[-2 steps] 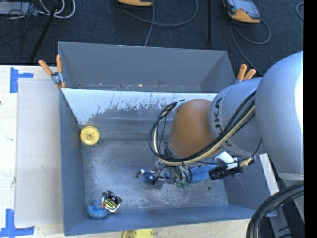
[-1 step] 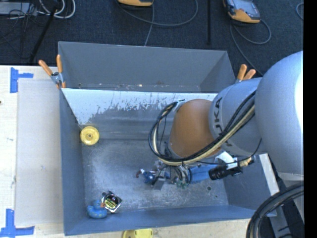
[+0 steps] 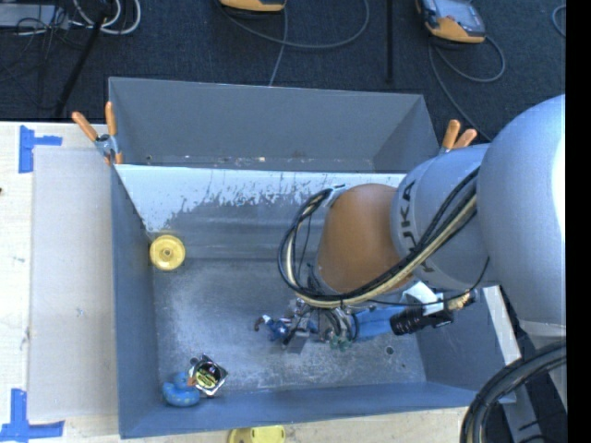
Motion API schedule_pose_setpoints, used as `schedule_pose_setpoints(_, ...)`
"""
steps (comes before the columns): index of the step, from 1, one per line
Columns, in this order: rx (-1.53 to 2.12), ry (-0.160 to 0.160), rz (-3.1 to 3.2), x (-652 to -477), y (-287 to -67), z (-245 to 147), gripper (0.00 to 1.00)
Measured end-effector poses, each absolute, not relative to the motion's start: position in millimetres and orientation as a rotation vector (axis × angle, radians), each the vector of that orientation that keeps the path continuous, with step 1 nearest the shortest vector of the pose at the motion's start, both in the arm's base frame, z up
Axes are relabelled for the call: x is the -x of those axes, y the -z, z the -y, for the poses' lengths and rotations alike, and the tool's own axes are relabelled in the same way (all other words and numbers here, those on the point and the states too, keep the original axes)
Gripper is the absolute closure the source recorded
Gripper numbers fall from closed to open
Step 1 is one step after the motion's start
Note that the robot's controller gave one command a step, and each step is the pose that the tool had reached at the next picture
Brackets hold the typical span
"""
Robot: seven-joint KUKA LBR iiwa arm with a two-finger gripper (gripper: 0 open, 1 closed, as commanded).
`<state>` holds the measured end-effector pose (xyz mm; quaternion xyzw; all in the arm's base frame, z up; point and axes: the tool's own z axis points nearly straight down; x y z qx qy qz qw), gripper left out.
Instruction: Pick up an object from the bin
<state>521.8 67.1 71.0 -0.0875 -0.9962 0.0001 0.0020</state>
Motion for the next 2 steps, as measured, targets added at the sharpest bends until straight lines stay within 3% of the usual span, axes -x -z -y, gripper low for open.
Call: schedule_pose_setpoints(2, 0.276, -0.001, 3.121, -520.5, -90.0, -66.9, 1.00)
